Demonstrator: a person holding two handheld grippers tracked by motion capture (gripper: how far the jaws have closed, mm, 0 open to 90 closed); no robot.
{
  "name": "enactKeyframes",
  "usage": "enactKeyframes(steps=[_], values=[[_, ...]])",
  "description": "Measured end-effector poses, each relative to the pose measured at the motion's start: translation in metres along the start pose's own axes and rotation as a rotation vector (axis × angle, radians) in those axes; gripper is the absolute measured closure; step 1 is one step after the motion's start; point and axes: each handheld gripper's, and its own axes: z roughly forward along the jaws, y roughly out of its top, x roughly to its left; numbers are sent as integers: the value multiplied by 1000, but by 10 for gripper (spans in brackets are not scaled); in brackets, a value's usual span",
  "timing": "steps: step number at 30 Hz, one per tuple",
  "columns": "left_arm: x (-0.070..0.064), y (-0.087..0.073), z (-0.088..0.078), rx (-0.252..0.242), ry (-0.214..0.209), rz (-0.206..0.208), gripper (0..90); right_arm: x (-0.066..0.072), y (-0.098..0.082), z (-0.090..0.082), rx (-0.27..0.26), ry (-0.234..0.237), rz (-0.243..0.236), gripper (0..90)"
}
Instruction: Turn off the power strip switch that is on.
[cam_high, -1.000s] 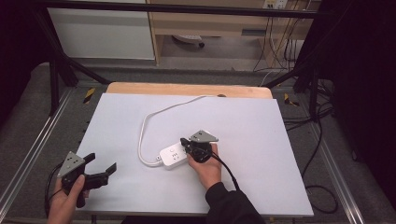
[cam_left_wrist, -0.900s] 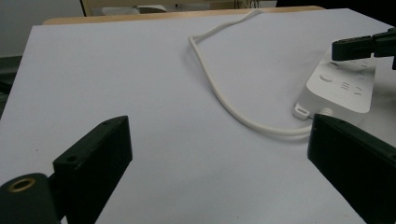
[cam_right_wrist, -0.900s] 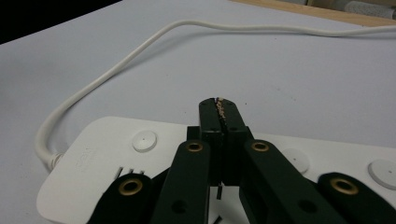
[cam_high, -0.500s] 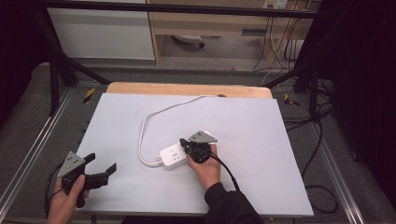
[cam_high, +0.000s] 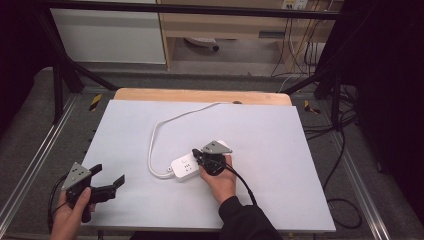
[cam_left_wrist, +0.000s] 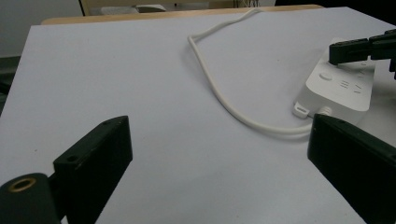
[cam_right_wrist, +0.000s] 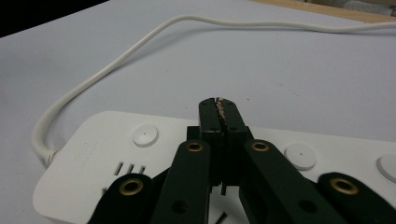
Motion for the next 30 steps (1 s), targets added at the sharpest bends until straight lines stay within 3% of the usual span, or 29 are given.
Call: enactKeyframes(steps=[30], values=[[0, 0, 0, 0, -1, -2, 63, -3, -3, 0, -5, 7, 21, 900]])
